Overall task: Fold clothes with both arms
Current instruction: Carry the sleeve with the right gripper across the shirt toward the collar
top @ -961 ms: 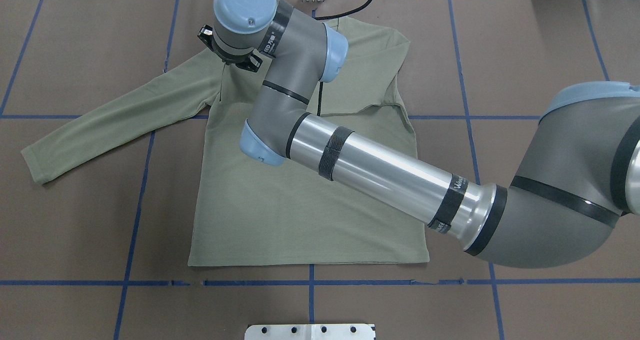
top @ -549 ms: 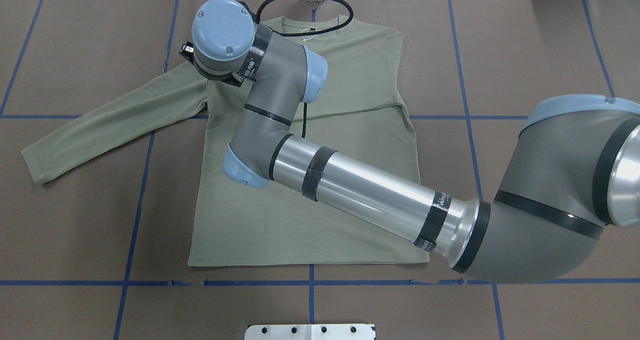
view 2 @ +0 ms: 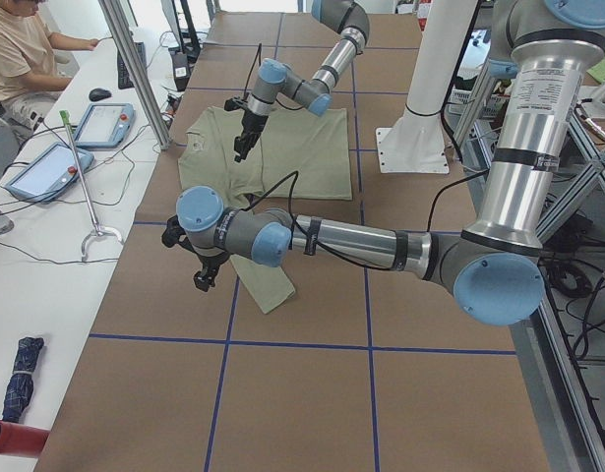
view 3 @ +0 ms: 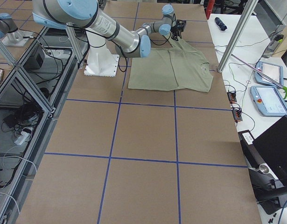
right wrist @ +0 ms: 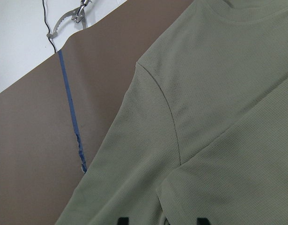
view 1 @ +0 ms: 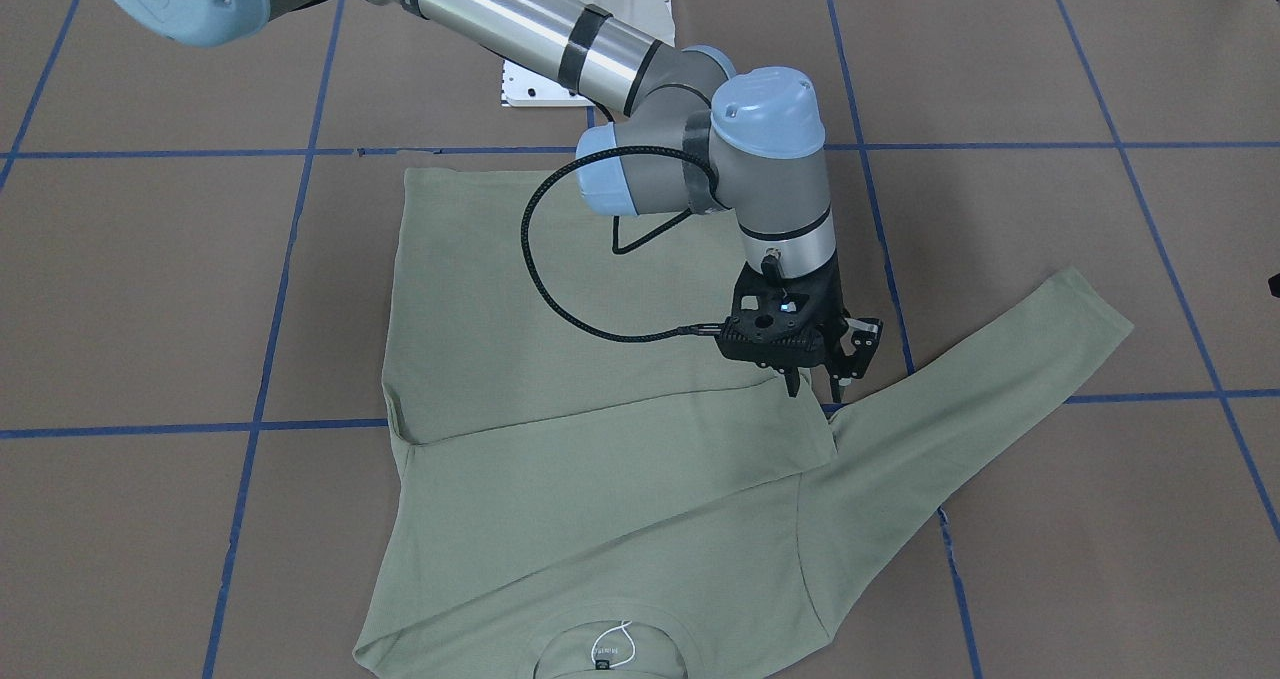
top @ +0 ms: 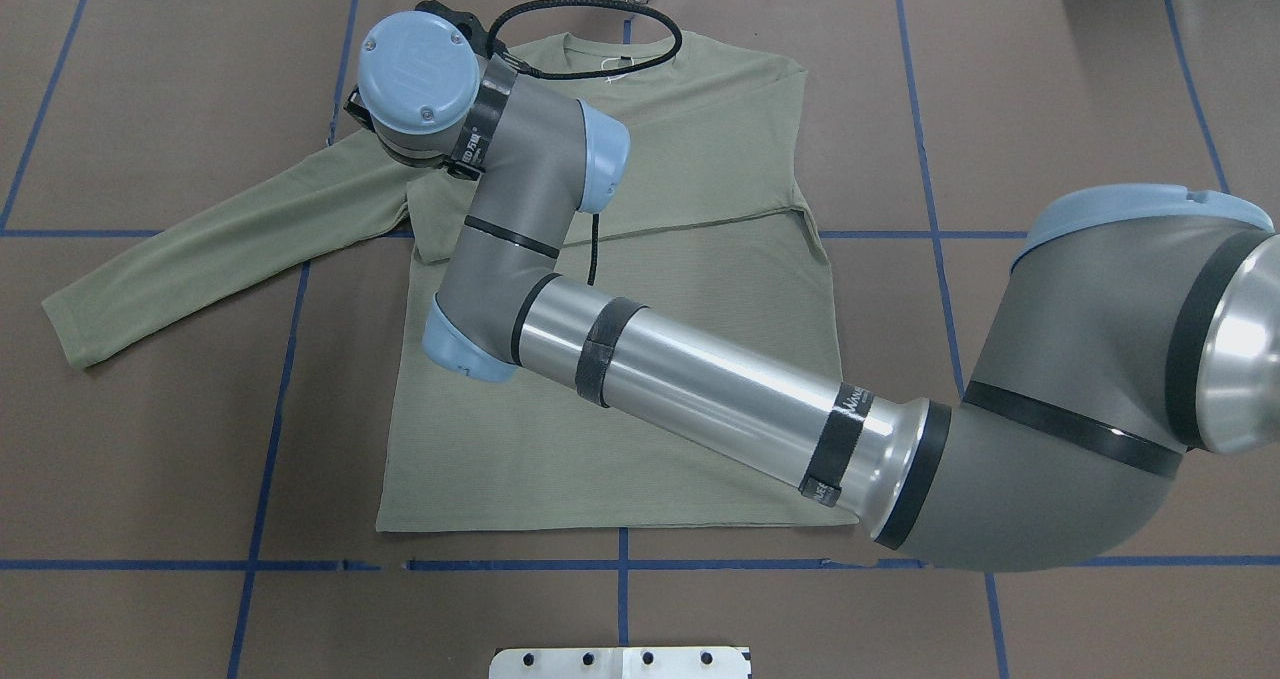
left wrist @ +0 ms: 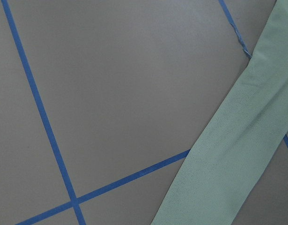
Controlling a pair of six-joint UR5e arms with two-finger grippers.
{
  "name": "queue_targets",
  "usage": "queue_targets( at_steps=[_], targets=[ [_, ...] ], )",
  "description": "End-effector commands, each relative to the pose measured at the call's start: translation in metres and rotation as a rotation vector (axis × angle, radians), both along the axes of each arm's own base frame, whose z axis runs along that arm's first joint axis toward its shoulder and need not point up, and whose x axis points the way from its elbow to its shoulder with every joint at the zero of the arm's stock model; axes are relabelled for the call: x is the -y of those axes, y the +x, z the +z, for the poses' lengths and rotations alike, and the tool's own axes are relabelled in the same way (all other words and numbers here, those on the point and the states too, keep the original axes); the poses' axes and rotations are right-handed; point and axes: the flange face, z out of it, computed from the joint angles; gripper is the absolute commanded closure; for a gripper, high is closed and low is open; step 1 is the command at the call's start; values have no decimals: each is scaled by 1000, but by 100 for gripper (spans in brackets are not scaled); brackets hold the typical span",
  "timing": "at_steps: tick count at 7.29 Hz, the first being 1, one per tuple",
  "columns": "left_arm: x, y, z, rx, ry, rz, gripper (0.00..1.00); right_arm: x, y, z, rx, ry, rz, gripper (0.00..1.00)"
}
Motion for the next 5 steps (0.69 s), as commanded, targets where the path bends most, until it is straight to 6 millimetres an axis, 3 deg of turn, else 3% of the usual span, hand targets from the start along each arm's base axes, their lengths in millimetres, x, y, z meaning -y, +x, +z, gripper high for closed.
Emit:
queue_targets(
  at_steps=[1, 2, 3, 4, 5],
  targets=[
    [0, 23, -1, -33, -66, -8, 0, 0, -3, -10, -1, 1, 0, 4],
    [0, 55, 5, -35, -31, 44, 0, 0, 11, -24, 30, 7, 4, 3],
    [-1, 78, 14, -37, -54, 62, 0, 10, 39, -6, 61, 0, -3, 3],
    [-2, 84, 32, -36, -149, 33, 0, 17, 82, 36, 74, -24, -26, 3],
    [-6, 103, 52, -26, -193, 57, 0, 11, 121, 76, 79, -33, -29, 2]
  ],
)
